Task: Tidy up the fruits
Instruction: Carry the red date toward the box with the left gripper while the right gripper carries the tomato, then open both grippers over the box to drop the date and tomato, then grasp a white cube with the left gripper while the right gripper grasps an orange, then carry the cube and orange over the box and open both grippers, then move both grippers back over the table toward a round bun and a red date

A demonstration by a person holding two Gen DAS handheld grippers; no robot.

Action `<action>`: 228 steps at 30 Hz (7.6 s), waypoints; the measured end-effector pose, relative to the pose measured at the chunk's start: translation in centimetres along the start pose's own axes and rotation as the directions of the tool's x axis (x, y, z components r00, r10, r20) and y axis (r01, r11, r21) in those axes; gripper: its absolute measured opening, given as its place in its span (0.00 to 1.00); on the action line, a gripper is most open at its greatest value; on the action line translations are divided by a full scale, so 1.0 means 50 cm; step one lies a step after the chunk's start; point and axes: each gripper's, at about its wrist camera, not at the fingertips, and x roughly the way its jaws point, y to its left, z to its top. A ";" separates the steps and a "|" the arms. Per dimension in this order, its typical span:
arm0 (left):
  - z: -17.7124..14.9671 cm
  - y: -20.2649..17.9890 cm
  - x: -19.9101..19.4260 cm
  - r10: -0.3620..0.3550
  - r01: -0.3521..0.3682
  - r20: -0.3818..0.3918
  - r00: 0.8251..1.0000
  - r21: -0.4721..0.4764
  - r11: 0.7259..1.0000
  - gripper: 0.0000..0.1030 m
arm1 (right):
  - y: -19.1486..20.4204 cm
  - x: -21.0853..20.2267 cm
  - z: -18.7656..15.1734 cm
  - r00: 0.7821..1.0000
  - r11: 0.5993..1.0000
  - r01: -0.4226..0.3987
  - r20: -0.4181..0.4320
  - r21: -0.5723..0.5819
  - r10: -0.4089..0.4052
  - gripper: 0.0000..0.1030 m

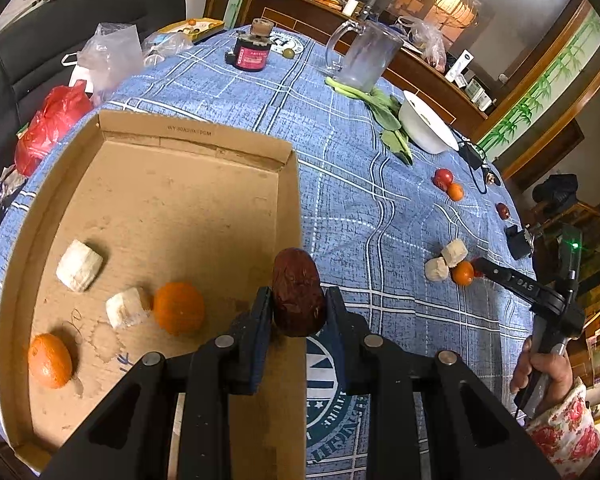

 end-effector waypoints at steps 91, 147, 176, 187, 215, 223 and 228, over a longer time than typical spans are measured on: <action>-0.052 -0.150 -0.106 0.028 -0.028 0.006 1.000 0.079 0.996 0.56 | -0.038 -0.166 -0.191 0.987 0.967 -0.161 0.012 0.196 0.162 0.47; 0.029 -0.136 0.017 -0.113 0.116 -0.028 0.993 0.145 0.983 0.32 | 0.176 -0.101 -0.078 0.972 0.966 -0.232 0.015 -0.114 0.235 0.33; -0.094 0.203 -0.051 0.074 -0.067 -0.124 0.990 0.059 0.996 0.32 | 0.607 0.046 -0.217 0.942 0.899 -0.291 -0.265 -0.328 0.208 0.35; -0.061 0.202 -0.074 0.012 -0.011 -0.095 0.995 0.016 1.000 0.40 | 0.589 0.019 -0.210 0.951 0.917 -0.271 -0.229 -0.293 0.208 0.37; -0.176 -0.246 -0.249 0.303 -0.373 0.261 0.917 0.286 0.883 0.61 | 0.242 -0.284 -0.237 0.967 0.955 -0.233 0.060 -0.185 0.248 0.48; -0.210 -0.306 -0.257 0.321 -0.412 0.295 0.900 0.335 0.847 0.62 | 0.205 -0.319 -0.247 0.961 0.953 -0.240 0.096 -0.186 0.260 0.52; -0.218 -0.316 -0.251 0.329 -0.421 0.290 0.898 0.353 0.836 0.62 | 0.194 -0.318 -0.251 0.960 0.954 -0.244 0.095 -0.174 0.263 0.52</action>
